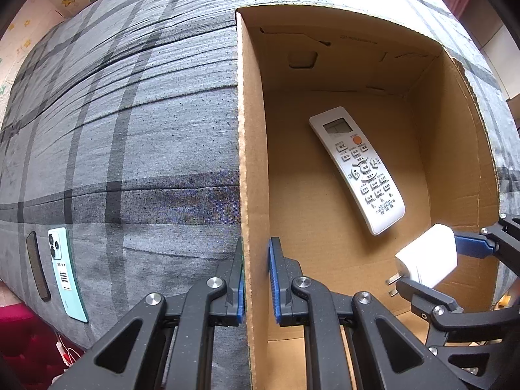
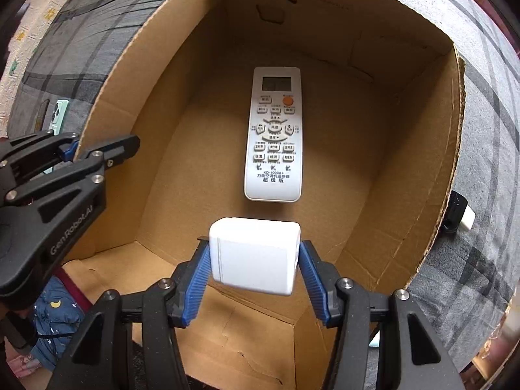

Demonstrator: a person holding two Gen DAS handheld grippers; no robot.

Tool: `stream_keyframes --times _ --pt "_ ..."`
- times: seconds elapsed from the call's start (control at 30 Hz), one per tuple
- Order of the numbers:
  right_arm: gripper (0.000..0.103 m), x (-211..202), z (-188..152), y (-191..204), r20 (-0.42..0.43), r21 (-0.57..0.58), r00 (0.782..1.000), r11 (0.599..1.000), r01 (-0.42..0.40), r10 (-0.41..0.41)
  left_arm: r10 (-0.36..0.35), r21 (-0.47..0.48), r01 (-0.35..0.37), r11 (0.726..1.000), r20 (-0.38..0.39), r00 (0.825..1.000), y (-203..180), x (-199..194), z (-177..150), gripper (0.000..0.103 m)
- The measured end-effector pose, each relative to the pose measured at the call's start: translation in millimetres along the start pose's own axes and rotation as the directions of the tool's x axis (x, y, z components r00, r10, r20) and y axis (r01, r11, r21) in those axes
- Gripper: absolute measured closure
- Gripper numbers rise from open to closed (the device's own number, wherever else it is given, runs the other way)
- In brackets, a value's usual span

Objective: Organize rigid objects
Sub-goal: 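Carry the white charger into the box beside the remote with the right gripper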

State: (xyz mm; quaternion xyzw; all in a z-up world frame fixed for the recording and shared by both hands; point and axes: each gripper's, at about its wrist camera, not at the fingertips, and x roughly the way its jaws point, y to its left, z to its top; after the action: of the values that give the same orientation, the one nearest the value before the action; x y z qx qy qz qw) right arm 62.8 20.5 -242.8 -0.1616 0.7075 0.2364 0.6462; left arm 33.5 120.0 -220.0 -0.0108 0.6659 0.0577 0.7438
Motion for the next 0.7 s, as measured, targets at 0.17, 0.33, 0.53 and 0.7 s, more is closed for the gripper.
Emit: stream_keyframes --times 0.17,0.33,0.53,0.7 --pt "0.045 0 -2 2 0.014 -0.015 1.000 1.000 0.008 -0.008 0.001 -0.012 -0.001 1.000 -0.001 1.000 2 1 0 0.090" --pt "0.045 -1 -3 7 0.019 -0.014 1.000 1.000 0.001 -0.001 0.003 -0.019 -0.003 1.000 -0.001 1.000 1 0 -1 0.090" --pt "0.045 -3 -4 12 0.021 -0.028 1.000 1.000 -0.013 0.013 0.001 -0.021 -0.001 1.000 0.000 1.000 1 0 -1 0.090" --pt "0.045 1 -3 21 0.015 -0.047 1.000 0.999 -0.016 0.017 0.000 -0.021 0.000 1.000 0.000 1.000 2 0 -1 0.090"
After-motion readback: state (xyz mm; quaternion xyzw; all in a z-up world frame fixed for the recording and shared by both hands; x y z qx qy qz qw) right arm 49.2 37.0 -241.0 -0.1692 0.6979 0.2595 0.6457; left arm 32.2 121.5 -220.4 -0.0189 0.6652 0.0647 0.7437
